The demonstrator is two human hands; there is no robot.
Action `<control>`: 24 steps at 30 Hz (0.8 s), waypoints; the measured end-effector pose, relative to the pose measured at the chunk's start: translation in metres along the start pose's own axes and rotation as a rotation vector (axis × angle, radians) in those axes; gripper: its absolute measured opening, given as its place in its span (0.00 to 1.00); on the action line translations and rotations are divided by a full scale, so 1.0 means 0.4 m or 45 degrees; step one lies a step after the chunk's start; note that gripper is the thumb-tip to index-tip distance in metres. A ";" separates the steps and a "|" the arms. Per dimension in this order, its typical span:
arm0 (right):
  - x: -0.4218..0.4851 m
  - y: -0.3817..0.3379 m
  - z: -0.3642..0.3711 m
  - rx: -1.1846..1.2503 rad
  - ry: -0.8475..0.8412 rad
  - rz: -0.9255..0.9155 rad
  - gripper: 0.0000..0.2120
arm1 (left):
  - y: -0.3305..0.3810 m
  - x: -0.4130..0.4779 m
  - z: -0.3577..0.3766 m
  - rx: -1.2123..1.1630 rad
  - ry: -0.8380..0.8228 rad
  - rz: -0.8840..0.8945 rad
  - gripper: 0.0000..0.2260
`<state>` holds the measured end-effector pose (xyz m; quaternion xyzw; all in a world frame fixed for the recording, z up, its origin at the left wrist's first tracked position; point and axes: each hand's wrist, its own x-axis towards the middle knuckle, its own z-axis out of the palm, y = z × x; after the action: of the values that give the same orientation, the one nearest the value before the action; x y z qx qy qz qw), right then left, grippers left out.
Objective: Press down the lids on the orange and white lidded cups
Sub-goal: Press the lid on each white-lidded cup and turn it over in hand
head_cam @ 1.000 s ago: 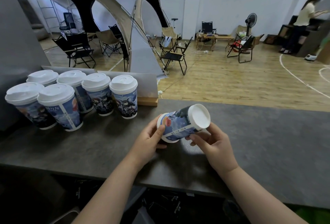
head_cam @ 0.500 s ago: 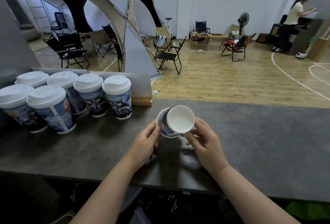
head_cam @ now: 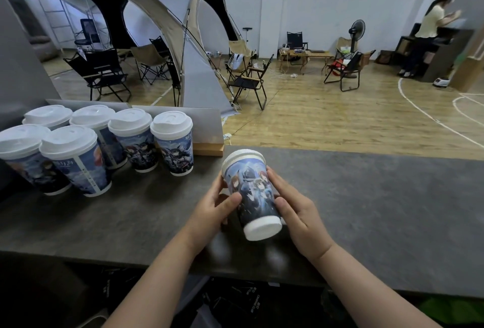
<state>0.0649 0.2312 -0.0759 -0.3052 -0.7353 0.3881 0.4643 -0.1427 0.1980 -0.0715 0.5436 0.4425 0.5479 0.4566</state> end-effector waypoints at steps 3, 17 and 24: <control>-0.003 0.002 -0.002 0.060 -0.040 0.067 0.29 | 0.002 -0.007 0.001 0.006 -0.011 0.008 0.34; 0.016 0.025 -0.005 0.010 0.048 0.098 0.28 | -0.022 0.003 -0.006 -0.049 0.160 0.042 0.26; 0.024 0.026 -0.015 0.117 0.076 0.228 0.26 | -0.014 -0.002 0.001 -0.067 0.100 -0.030 0.25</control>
<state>0.0677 0.2459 -0.0789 -0.3595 -0.6724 0.4521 0.4629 -0.1421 0.1983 -0.0772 0.5041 0.4521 0.5748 0.4595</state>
